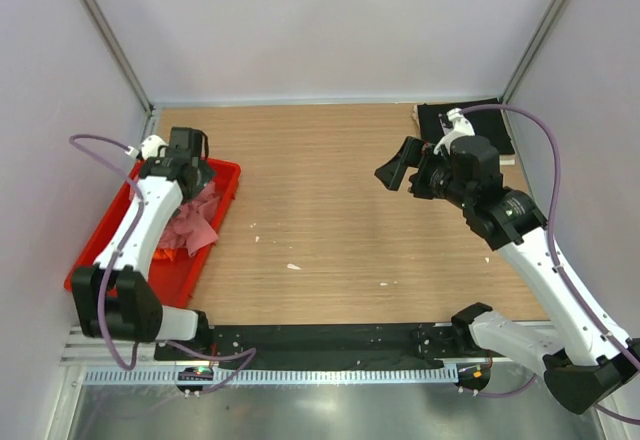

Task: Fold and stack the t-shirts
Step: Grab the tshirt from the pile

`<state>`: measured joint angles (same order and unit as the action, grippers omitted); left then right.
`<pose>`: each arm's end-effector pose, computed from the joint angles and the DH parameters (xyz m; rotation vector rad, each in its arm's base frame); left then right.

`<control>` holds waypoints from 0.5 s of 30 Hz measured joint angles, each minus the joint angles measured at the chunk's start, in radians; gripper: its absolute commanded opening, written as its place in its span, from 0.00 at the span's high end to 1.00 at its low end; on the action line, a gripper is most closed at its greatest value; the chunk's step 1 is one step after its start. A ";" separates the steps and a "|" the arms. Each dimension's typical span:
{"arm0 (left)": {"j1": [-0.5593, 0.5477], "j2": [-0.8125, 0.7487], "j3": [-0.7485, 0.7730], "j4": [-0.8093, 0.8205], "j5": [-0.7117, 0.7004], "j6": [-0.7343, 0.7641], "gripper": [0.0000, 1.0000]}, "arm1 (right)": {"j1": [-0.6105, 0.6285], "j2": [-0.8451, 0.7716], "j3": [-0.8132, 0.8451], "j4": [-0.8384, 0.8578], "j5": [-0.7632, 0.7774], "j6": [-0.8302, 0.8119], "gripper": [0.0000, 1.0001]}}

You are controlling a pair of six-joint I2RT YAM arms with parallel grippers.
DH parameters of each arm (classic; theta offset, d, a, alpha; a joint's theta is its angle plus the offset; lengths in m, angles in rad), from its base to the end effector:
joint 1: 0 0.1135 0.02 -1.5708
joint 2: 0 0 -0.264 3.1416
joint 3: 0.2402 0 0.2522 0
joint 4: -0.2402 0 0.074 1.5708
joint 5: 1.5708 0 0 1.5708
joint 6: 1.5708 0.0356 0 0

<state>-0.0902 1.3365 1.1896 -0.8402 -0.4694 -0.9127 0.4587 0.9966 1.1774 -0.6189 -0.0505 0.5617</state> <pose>0.2685 -0.0081 0.3055 -1.1220 2.1398 0.1572 0.1839 0.0928 0.3918 0.0737 2.0776 0.6913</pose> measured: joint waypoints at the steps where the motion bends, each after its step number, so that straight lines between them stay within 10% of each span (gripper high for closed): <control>1: 0.000 0.029 0.002 -0.024 -0.037 -0.035 0.04 | 0.000 -0.003 -0.005 0.007 -0.004 -0.002 0.00; 8: 0.002 0.186 0.005 -0.186 -0.224 -0.254 0.15 | 0.000 -0.010 -0.040 0.040 -0.052 -0.010 0.00; 13: 0.002 0.195 -0.014 -0.154 -0.235 -0.254 0.92 | 0.000 -0.010 -0.050 0.053 -0.067 -0.011 0.00; 15: 0.002 0.187 0.002 -0.135 -0.228 -0.212 1.00 | 0.000 -0.010 -0.050 0.060 -0.071 -0.015 0.00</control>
<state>-0.0887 1.5238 1.1912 -0.9756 -0.6975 -1.1244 0.4587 0.9867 1.1275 -0.5594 -0.1219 0.5468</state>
